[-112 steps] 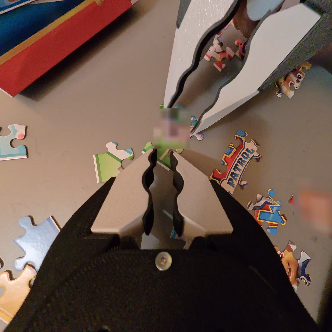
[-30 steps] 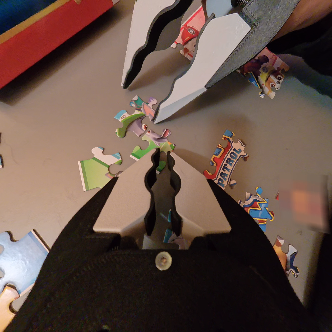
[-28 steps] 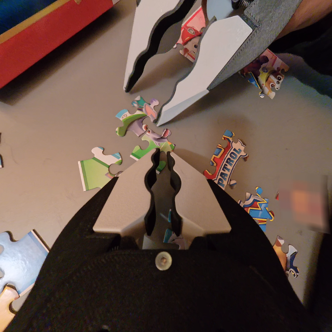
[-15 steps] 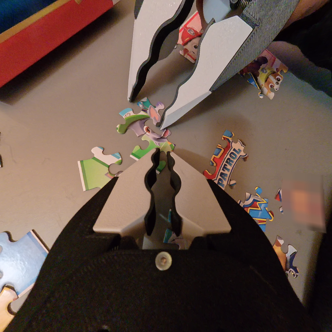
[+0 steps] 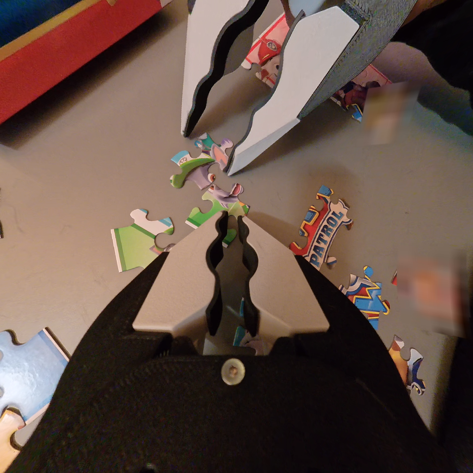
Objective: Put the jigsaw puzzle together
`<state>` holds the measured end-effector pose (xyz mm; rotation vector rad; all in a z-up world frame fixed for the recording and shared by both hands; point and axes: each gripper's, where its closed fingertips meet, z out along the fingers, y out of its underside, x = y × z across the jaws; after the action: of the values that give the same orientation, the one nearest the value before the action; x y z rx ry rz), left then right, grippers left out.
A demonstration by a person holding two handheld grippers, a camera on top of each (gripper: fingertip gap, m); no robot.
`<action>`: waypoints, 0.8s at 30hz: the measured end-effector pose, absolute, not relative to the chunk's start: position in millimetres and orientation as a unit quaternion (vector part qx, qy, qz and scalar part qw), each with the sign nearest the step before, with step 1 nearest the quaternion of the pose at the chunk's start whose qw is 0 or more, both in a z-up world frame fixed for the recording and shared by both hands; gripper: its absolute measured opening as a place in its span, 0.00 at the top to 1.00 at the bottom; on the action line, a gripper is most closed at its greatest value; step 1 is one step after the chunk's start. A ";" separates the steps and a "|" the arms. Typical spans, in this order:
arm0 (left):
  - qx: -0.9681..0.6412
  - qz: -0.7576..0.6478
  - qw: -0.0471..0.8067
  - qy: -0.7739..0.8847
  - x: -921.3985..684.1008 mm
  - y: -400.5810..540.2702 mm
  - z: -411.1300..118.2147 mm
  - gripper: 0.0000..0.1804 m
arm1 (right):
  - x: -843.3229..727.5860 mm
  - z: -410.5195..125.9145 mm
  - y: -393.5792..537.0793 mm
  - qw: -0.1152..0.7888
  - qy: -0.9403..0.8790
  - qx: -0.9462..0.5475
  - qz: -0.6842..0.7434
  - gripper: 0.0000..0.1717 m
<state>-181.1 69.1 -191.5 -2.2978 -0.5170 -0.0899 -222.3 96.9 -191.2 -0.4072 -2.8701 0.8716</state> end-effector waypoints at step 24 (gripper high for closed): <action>-0.882 -0.042 0.402 -0.243 -200.3 72.0 -178.5 0.92 | -214.9 -186.2 117.5 0.092 -0.930 -0.194 0.297 0.81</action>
<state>-200.3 72.0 -178.5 -2.2281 -0.6143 -0.1069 -214.9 117.5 -186.2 -0.5767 -2.7630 0.8831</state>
